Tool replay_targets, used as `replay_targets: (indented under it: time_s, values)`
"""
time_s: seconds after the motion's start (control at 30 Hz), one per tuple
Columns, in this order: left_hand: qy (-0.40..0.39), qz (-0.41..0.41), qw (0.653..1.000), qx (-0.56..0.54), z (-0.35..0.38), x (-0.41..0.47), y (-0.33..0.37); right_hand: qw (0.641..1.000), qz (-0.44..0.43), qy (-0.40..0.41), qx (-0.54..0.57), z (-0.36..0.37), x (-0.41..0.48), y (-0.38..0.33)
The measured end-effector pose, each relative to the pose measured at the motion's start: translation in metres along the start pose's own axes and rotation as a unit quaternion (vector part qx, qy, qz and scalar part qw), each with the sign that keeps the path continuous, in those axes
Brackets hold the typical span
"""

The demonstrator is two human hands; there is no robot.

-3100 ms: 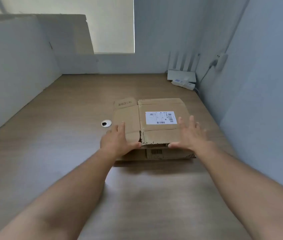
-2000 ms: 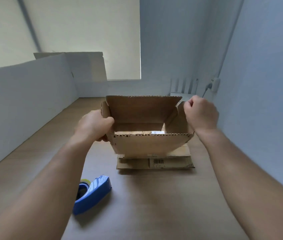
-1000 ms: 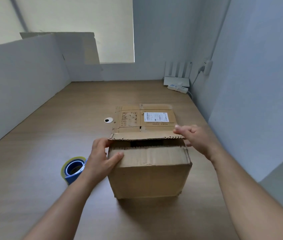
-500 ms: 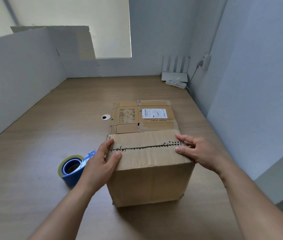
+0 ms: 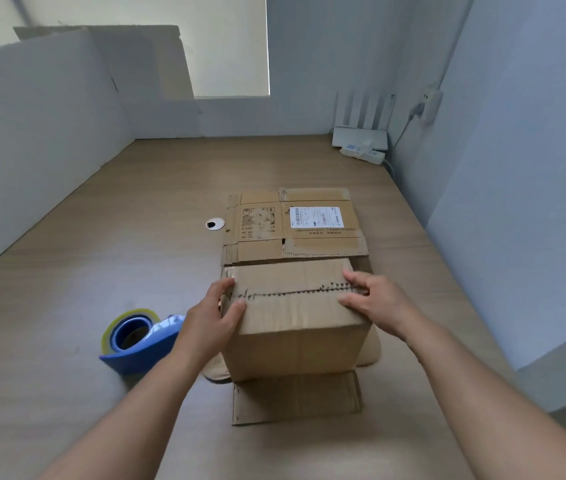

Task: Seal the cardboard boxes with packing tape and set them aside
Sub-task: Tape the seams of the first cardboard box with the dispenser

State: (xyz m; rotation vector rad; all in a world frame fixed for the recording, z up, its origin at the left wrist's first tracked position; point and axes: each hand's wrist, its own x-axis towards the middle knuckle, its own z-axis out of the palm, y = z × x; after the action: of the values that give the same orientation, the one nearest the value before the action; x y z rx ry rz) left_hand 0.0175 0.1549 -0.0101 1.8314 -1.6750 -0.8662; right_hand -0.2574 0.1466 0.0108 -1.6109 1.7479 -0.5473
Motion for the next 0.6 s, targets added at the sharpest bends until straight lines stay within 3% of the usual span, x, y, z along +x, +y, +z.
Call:
replay_targets:
  time_s: [0.5,0.6]
  values:
    - [0.03,0.002,1.0,-0.007,0.008,0.001,-0.007,0.999,-0.033,0.005,0.025,0.018,0.008,0.012]
    - [0.001,0.021,0.995,-0.098,0.001,-0.004,-0.009,0.999,-0.037,0.013,0.03,0.018,0.007,0.014]
